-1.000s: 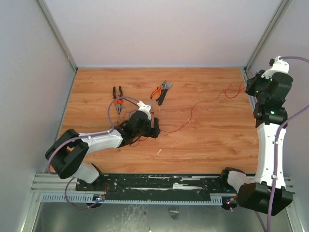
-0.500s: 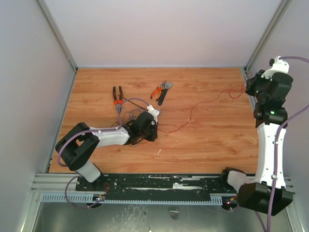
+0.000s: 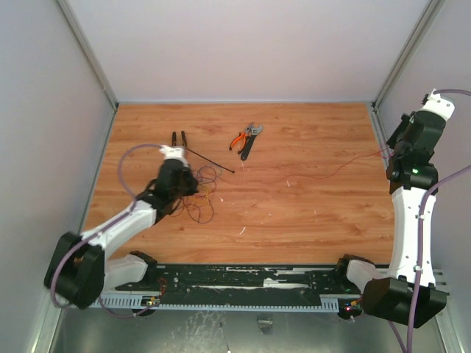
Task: Zip-tie the wires
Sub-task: Untie the cable at the center of the board, then pick up the cable at the center of the board.
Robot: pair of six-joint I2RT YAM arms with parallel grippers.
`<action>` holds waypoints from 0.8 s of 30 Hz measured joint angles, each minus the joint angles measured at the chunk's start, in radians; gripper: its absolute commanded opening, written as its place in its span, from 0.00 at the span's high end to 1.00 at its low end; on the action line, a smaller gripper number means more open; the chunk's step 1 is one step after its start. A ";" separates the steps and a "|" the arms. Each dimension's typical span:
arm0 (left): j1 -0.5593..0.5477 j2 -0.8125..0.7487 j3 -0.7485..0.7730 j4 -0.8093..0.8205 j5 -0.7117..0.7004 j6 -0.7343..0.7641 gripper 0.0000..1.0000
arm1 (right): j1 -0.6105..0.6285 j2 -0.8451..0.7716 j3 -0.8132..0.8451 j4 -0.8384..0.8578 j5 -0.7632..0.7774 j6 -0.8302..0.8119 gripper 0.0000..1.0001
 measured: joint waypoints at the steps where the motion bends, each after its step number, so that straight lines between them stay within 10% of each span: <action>1: 0.064 -0.059 -0.029 0.005 -0.002 -0.022 1.00 | 0.000 0.000 0.000 0.000 0.033 -0.005 1.00; 13: 0.447 -0.286 -0.050 -0.005 0.010 -0.121 1.00 | -0.003 0.016 -0.016 0.009 0.198 -0.037 1.00; 24: 0.451 -0.254 -0.043 -0.010 0.108 -0.122 0.03 | -0.004 -0.006 -0.048 0.036 -0.236 -0.001 1.00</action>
